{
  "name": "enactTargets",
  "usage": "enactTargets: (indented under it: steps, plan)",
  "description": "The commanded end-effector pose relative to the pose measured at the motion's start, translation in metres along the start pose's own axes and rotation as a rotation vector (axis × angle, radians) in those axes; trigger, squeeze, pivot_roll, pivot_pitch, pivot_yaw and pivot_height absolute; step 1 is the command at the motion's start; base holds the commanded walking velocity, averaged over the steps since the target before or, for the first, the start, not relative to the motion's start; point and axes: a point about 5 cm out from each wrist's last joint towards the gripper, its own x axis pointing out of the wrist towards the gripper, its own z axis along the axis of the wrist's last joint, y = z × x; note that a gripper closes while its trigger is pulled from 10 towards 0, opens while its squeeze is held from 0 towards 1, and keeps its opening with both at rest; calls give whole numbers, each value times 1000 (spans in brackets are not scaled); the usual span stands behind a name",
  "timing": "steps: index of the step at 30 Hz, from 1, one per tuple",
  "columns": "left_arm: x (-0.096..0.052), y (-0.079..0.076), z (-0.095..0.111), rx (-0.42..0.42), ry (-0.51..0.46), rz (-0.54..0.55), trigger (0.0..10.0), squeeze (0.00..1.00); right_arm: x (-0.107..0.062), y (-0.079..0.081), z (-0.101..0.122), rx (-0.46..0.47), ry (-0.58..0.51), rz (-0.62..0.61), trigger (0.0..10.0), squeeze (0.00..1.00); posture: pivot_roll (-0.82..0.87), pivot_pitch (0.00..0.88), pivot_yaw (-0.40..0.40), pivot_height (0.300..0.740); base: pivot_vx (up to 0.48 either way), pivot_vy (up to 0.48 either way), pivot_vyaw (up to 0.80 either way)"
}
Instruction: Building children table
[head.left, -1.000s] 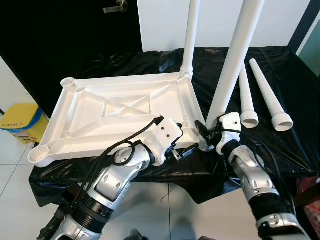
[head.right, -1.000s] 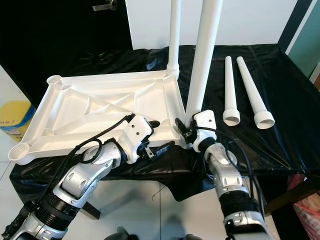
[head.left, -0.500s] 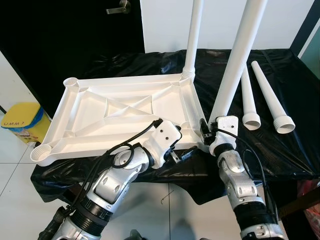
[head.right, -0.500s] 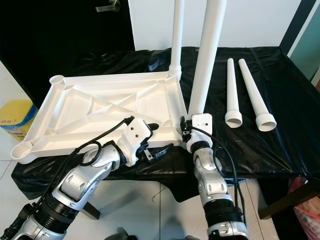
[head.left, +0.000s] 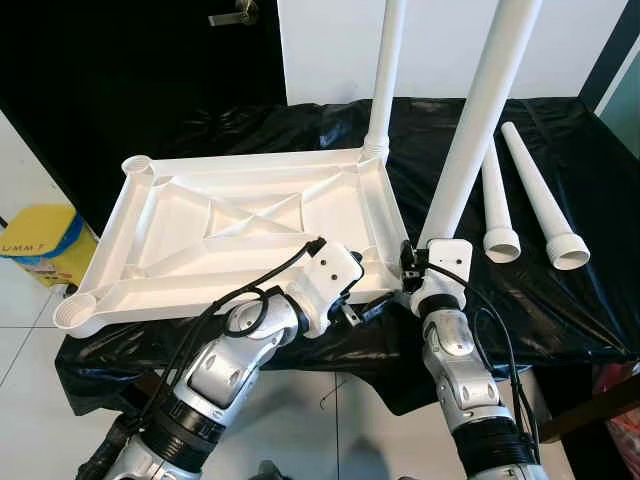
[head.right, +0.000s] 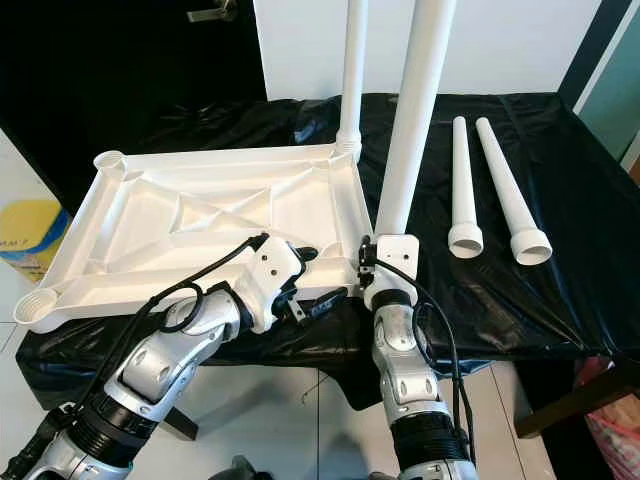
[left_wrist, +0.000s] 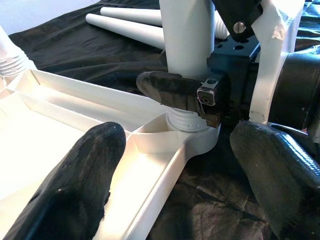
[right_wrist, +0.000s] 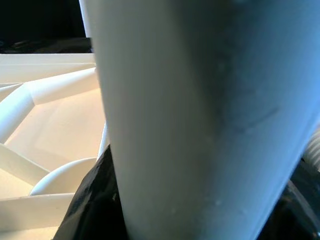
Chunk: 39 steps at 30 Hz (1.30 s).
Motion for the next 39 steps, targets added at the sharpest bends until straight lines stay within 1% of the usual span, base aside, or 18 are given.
enactTargets:
  steps: [1,2,5,8,11,15,16,17,18,19,20,23,26,30,34,35,36,39]
  plan:
    - [-1,-6,1,16,-3,-71,10000,0,-6,-5,-19,-18,92,-27,10000,145,-25,24,6,740,0,0,0]
    - [-1,-6,1,16,-4,-70,10000,0,-6,-5,-18,-17,89,-21,10000,1000,-25,23,6,740,0,0,0]
    - [-1,-6,1,16,-4,-70,10000,0,-6,-5,-16,-15,82,-14,10000,1000,-24,23,5,740,0,0,0]
    - [-1,-5,1,15,-5,-68,10000,0,-5,-8,-8,-9,35,22,10000,1000,-24,24,7,740,0,0,0]
    - [-1,-5,1,15,-5,-68,10000,0,-5,-8,-8,-9,35,22,10000,1000,-24,24,7,740,0,0,0]
    - [-2,-4,2,18,-5,-67,10000,0,-4,-17,-4,6,6,76,10000,1000,-15,28,7,740,0,0,0]
    - [-2,-4,2,18,-5,-65,10000,0,-4,-21,-3,7,3,122,10000,267,-13,32,8,740,0,0,0]
    - [-2,-4,2,18,-5,-65,10000,0,-4,-21,-3,7,3,122,10000,267,-13,32,8,740,0,0,0]
    - [-3,-3,2,19,-3,-64,10000,0,-4,-24,-3,0,-3,170,10000,0,-12,33,9,740,0,0,0]
    - [-3,-3,2,18,-2,-64,10000,0,-3,-26,-1,-4,-7,227,10000,0,-10,35,13,740,0,0,0]
    - [-3,-3,2,18,-2,-64,10000,0,-3,-26,-1,-4,-7,227,10000,0,-10,35,13,740,0,0,0]
    - [-3,-3,2,17,0,-65,10000,0,-1,-29,2,-15,-17,299,10000,0,-10,36,16,740,0,0,0]
    - [-4,-3,2,18,1,-66,10000,0,8,-35,8,-51,-32,410,10000,0,-11,38,21,740,0,0,0]
    - [-4,-3,2,18,0,-66,10000,0,10,-36,10,-58,-34,434,10000,0,-11,38,21,740,0,0,0]
    - [-4,-3,3,18,0,-68,10000,0,19,-40,11,-105,-30,481,10000,0,-5,40,24,740,0,0,0]
    - [-5,-3,3,18,0,-68,10000,0,20,-41,10,-111,-23,492,3804,0,-2,42,22,740,0,0,0]
    - [-5,-3,3,18,1,-66,10000,0,19,-41,8,-118,-12,501,0,0,0,42,22,740,0,0,0]
    - [-5,-2,3,17,1,-63,10000,0,18,-42,5,-122,-1,511,0,0,0,43,22,740,0,0,0]
